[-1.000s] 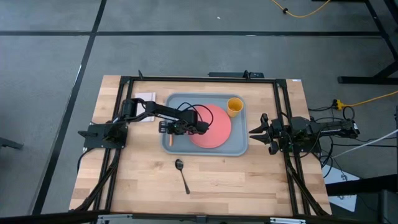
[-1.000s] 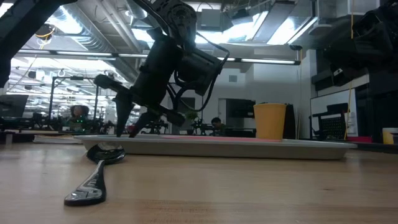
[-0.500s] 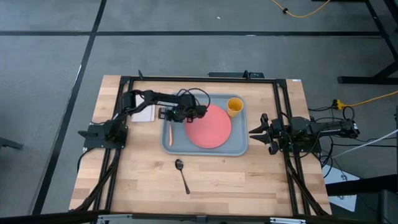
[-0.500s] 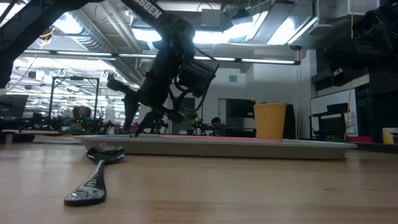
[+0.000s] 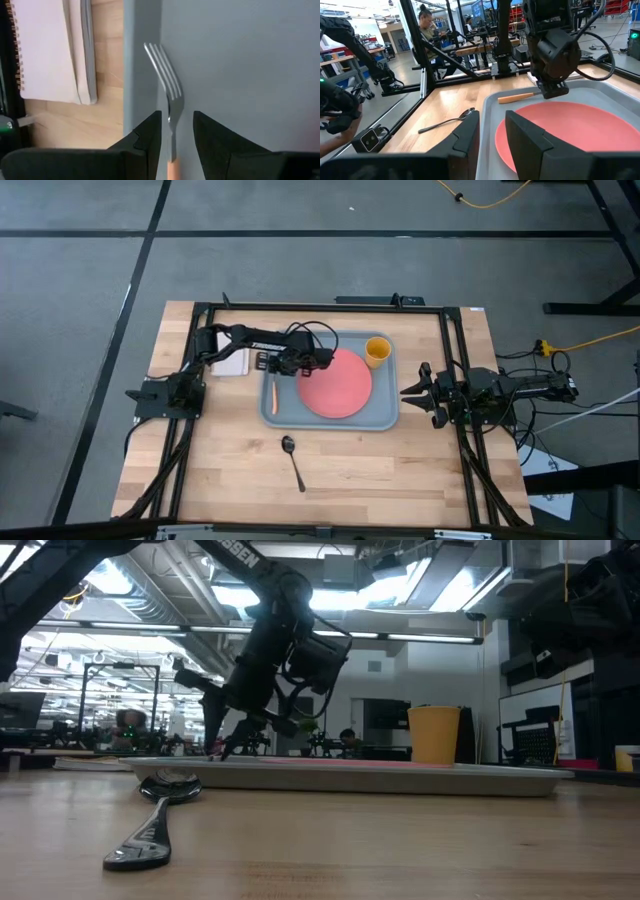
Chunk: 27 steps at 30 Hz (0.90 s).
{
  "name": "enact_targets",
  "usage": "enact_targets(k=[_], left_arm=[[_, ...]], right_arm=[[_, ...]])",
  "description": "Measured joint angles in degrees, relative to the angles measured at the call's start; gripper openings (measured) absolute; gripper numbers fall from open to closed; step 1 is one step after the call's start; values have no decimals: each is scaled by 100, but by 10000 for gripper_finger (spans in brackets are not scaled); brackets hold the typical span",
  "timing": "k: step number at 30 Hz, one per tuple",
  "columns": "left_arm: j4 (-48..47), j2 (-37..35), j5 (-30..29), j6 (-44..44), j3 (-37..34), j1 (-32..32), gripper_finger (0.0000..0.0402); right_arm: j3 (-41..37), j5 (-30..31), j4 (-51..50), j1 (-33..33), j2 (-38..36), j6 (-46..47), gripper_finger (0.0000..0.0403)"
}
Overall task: Pick and place plate/cup/fork/spoon on tray
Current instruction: Put the fork on the serving tray
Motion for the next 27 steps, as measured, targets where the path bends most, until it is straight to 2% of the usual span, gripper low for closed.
enact_targets(k=[6,15,27], left_arm=[[135,0,92,-134,-296,2,106],[452,-11,54,-2,-300,45,103],[452,-11,71,0,-300,39,59]], right_arm=[[0,0,-2,0,0,0,99],[0,0,-2,0,1,0,99],[0,0,-1,0,0,0,99]])
